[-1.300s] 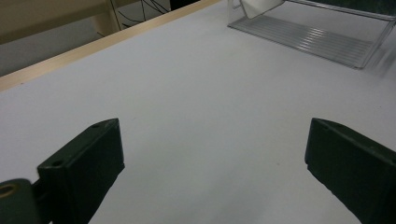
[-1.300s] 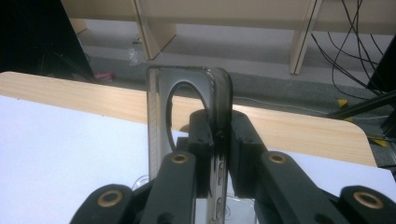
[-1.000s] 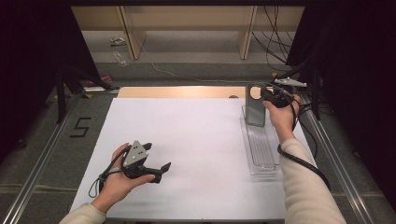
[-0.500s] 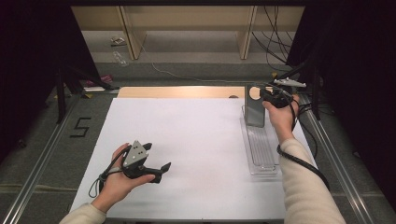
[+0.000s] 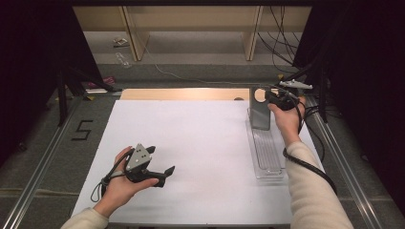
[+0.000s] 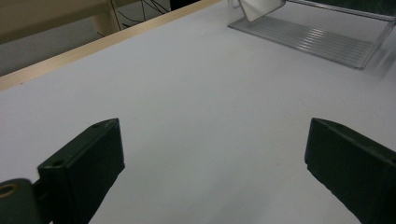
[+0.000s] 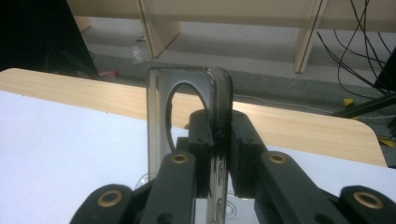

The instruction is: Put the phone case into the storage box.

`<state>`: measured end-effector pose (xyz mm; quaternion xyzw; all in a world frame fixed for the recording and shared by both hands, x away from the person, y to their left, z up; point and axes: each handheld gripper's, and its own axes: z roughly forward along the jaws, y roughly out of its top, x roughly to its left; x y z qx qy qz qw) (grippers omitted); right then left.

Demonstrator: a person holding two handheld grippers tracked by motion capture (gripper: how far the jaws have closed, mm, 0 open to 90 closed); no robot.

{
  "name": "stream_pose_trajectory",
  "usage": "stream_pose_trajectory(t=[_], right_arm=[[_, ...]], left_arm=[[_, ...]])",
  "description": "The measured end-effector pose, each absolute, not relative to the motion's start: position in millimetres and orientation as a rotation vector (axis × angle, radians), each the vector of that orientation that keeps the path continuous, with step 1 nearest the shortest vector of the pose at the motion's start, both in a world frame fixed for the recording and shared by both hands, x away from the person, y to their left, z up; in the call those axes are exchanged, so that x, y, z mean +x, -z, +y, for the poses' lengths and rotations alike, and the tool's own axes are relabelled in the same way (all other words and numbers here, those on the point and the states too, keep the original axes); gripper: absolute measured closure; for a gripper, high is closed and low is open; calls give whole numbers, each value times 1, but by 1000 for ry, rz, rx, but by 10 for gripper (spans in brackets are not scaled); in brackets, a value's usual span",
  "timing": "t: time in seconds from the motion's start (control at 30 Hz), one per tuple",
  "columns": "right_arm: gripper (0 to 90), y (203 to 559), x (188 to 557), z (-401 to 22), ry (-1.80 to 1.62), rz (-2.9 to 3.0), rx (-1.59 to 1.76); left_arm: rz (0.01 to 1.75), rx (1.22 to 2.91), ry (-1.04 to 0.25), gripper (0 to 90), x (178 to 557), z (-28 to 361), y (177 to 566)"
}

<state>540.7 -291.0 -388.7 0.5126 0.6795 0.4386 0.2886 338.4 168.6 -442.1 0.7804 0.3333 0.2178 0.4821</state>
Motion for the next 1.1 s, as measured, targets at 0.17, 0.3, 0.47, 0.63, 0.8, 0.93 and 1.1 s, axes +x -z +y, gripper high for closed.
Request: stream_pose_trajectory(t=[0.17,0.3,0.47,0.63,0.8,0.93,1.1], right_arm=[[815,390,541,-291,-1173,1814,1371],[815,390,542,-291,-1178,1816,1376],[814,390,542,-291,-1181,1815,1377],[808,392,543,-292,-1184,1812,1386],[803,395,544,-292,-1178,1812,1396],[803,397,545,-292,-1175,1811,1403],[803,398,545,-292,-1177,1813,1403]], left_arm=[[812,1903,-532,42,338,169,442],[813,1902,-532,43,338,169,442],[813,1902,-531,43,338,169,442],[813,1902,-531,43,338,169,442],[812,1902,-529,43,338,169,442],[813,1901,-530,43,338,169,442],[813,1901,-529,44,338,169,442]])
